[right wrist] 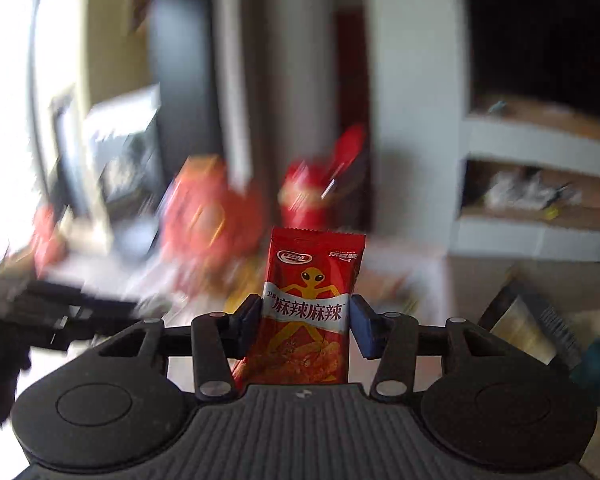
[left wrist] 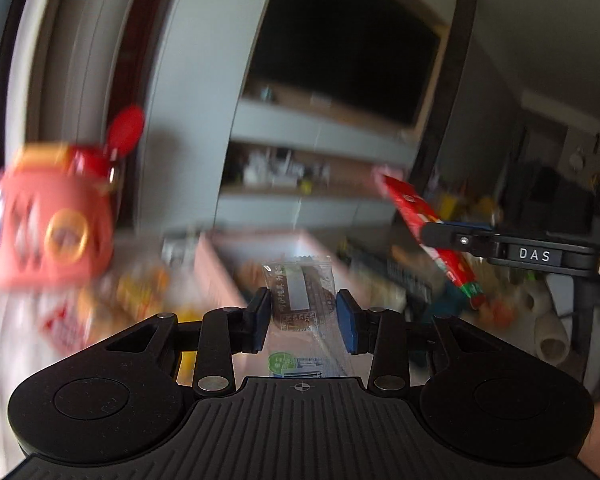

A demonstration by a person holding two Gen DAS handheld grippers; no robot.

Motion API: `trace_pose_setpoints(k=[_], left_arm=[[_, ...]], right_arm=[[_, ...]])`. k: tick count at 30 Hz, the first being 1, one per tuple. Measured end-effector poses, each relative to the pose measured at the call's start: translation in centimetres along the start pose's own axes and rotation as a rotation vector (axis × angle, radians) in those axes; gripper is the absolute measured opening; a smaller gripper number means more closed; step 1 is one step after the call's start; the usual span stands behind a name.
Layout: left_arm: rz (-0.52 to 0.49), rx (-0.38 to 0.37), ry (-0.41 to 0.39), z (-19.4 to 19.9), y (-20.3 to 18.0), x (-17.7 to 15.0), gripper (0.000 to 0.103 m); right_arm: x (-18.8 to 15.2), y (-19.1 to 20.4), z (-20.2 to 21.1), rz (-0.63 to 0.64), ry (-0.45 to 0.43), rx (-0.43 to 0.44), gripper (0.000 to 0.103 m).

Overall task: Organize snacks
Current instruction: 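Lift the clear packet with the left gripper while the right lifts the red packet, then lower the clear packet and red packet into the pink box, opening both grippers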

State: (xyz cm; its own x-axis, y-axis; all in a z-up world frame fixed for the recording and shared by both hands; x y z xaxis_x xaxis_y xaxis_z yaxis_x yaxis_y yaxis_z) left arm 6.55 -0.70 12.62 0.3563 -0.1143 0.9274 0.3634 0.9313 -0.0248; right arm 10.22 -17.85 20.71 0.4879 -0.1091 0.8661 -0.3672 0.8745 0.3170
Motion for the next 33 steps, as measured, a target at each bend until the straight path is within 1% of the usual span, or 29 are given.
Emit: trace_pose_setpoints(k=[2,4,6,7,9,10,11,12,13,14,16,18,20,21,22,24,26,28,31,32,33], left_arm=[[0.009,0.012,-0.008,-3.5,0.9,2.0,0.041],[0.031,0.008,0.036,-8.1,1.9,2.3,0.041],[0.108,0.012,0.094,-12.3,2.9,1.5,0.041],[0.161,-0.011,0.116,-14.2,3.1,1.1,0.041],[0.251,-0.084,0.142,-18.1,3.4,0.5,0.042],[0.249,-0.102,0.158,-20.1,3.5,0.0,0.043],[0.212,-0.102,0.196,-22.1,3.7,-0.8,0.044],[0.184,-0.084,0.239,-23.8,4.1,-1.8,0.040],[0.180,-0.057,0.260,-24.9,4.8,-2.4,0.040],[0.201,-0.044,0.251,-25.4,5.4,-2.7,0.040],[0.290,-0.065,0.192,-24.9,6.6,-2.6,0.040],[0.356,-0.066,0.140,-22.9,8.1,-2.4,0.040],[0.370,-0.038,0.118,-20.8,9.2,-2.5,0.040],[0.368,-0.021,0.117,-19.5,9.8,-2.8,0.040],[0.373,-0.007,0.116,-18.1,10.4,-3.1,0.040],[0.402,0.018,0.108,-15.6,11.7,-4.0,0.040],[0.441,0.038,0.114,-14.0,13.0,-4.9,0.040],[0.474,0.059,0.123,-12.4,13.8,-6.0,0.040],[0.474,0.075,0.140,-10.1,14.7,-7.4,0.040],[0.461,0.086,0.148,-9.2,14.8,-8.0,0.040],[0.443,0.102,0.157,-8.5,14.9,-8.5,0.040]], right_arm=[[2.8,-1.8,-1.1,-0.047,-0.059,-0.044,0.048],[4.2,-3.1,-2.9,-0.074,-0.067,-0.061,0.048],[4.6,-4.2,-5.2,-0.080,-0.058,-0.090,0.048],[4.6,-4.7,-6.4,-0.073,-0.048,-0.105,0.048],[4.1,-5.5,-8.8,-0.050,-0.021,-0.130,0.048],[3.8,-6.1,-10.3,-0.040,-0.006,-0.144,0.048],[3.4,-6.5,-11.7,-0.033,0.012,-0.155,0.048],[3.0,-7.0,-13.2,-0.035,0.036,-0.164,0.048],[2.6,-7.2,-14.6,-0.043,0.060,-0.171,0.048],[2.1,-7.7,-15.8,-0.055,0.085,-0.177,0.048],[1.0,-8.2,-18.0,-0.070,0.132,-0.181,0.048],[-0.2,-8.6,-20.2,-0.072,0.171,-0.180,0.049],[-1.4,-8.8,-22.2,-0.073,0.222,-0.162,0.054],[-2.2,-8.9,-22.5,-0.072,0.245,-0.160,0.057],[-2.6,-9.0,-22.9,-0.065,0.257,-0.169,0.057],[-3.3,-8.9,-23.5,-0.029,0.254,-0.202,0.060],[-3.8,-8.4,-23.2,-0.010,0.246,-0.228,0.062],[-4.2,-7.3,-22.7,-0.001,0.239,-0.211,0.062],[-4.4,-4.5,-19.8,0.036,0.218,-0.139,0.062],[-4.5,-3.4,-18.8,0.052,0.218,-0.105,0.064],[-5.1,-2.0,-17.9,0.069,0.225,-0.065,0.067]])
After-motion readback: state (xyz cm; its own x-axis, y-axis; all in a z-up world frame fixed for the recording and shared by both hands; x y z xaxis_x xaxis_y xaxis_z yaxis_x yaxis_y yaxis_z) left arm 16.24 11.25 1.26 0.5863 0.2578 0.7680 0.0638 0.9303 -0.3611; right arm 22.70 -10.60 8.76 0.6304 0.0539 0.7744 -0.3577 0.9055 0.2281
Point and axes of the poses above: each gripper's, at about its wrist camera, not at the fingertips, and z roughly against the way its jaws point, y to its left, x to its top, the point moved 10 cm from there along -z, roughly the way its jaws point, and after that the axes turned 13 degrees about -z, right-handed, at the moved point
